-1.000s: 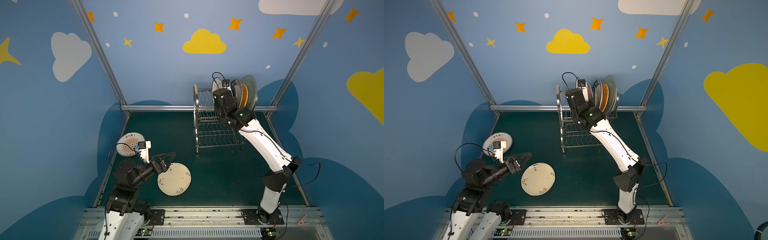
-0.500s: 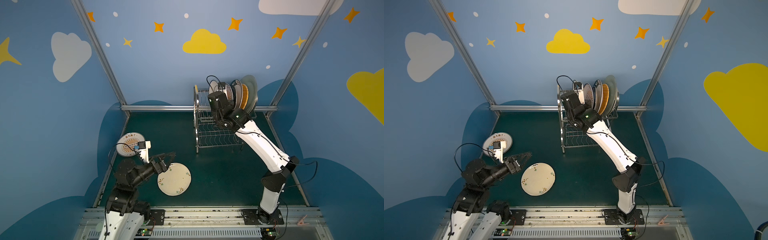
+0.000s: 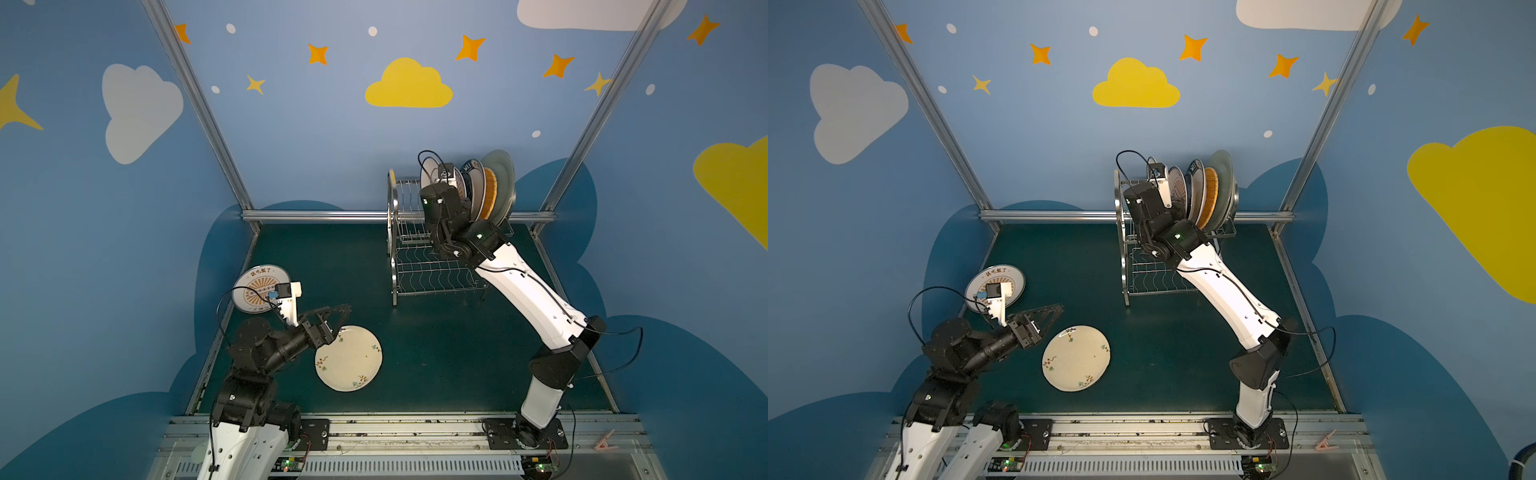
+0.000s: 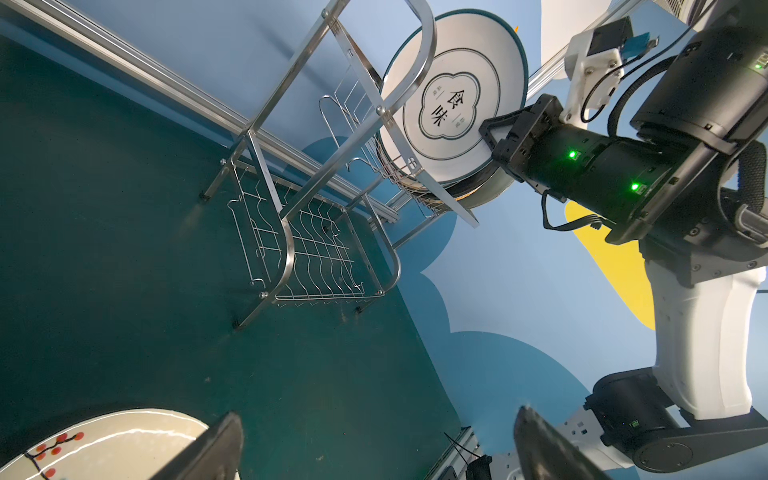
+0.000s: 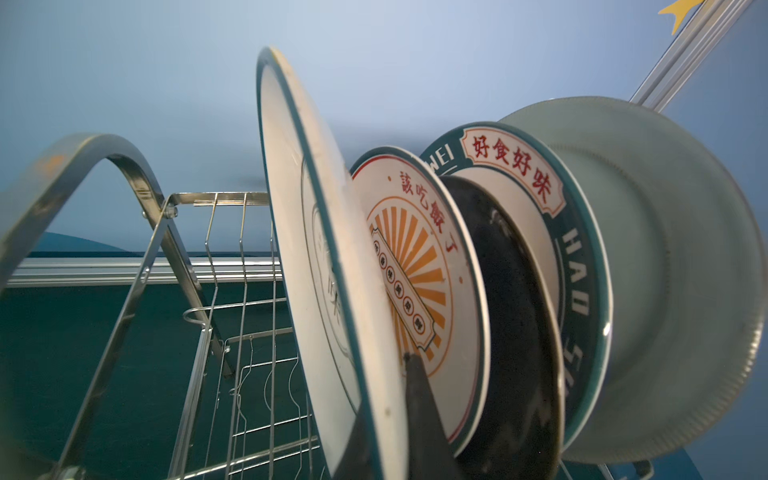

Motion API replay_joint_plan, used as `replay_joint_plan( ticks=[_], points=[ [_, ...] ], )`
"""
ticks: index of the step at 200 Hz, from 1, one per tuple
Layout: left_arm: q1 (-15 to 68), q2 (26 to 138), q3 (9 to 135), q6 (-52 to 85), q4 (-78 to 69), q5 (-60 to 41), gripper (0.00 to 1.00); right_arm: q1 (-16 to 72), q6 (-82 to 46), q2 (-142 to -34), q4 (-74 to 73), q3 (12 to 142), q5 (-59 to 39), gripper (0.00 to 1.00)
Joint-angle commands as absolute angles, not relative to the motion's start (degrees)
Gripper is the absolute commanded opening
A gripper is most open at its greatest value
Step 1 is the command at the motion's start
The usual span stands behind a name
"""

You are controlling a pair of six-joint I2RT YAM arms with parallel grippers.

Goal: Load the plates into the dish rack

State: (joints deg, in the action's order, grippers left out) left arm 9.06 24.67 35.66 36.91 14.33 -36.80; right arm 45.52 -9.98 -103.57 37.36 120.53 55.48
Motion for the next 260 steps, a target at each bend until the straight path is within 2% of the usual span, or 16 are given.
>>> replay_joint_plan(
  ticks=[1,260],
  points=[
    [8.8,24.4,35.1,36.8,13.1,-36.8,1.00,45.5,-10.0,-101.9,34.7,122.1,58.5,0.00],
    [8.8,24.4,35.2,36.6,13.4,-36.6,1.00,44.2,-13.9,-103.6,39.0,118.0,59.2,0.00]
  ],
)
